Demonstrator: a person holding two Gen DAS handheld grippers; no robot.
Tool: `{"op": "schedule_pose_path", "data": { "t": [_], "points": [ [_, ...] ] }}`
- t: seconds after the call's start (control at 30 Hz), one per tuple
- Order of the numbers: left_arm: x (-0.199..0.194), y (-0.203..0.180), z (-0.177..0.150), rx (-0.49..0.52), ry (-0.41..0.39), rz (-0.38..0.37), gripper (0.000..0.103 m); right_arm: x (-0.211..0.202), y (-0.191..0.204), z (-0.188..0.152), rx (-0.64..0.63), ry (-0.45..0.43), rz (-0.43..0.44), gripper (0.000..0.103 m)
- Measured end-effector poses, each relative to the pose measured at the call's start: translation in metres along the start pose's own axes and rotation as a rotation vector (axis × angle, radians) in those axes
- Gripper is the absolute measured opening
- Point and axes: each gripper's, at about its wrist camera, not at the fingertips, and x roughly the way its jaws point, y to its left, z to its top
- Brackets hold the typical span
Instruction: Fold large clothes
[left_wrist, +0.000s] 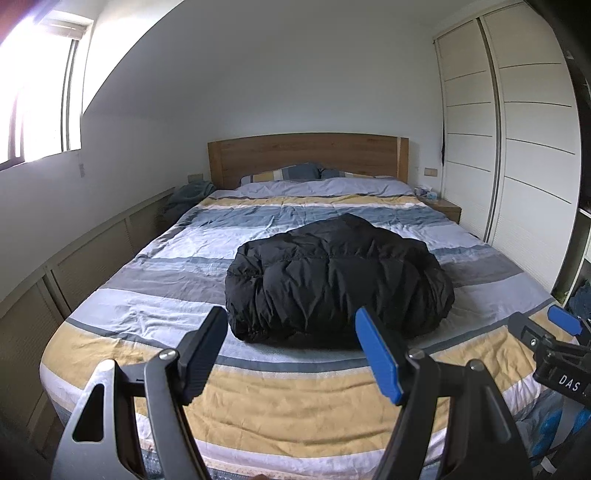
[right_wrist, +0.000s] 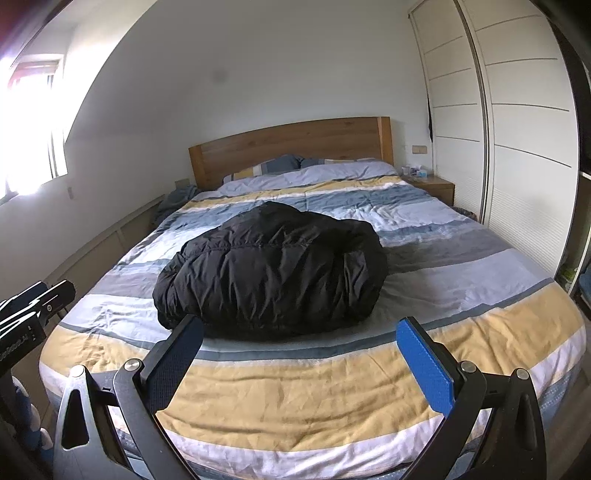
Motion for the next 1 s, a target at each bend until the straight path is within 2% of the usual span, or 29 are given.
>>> {"op": "schedule_pose_path", "data": {
  "t": [1.0],
  "points": [
    [0.039, 0.005, -0.017, 0.002, 0.059, -0.017, 0.070, 0.028, -0.007, -0.012, -0.018, 0.063, -0.025, 0.103]
  ]
}}
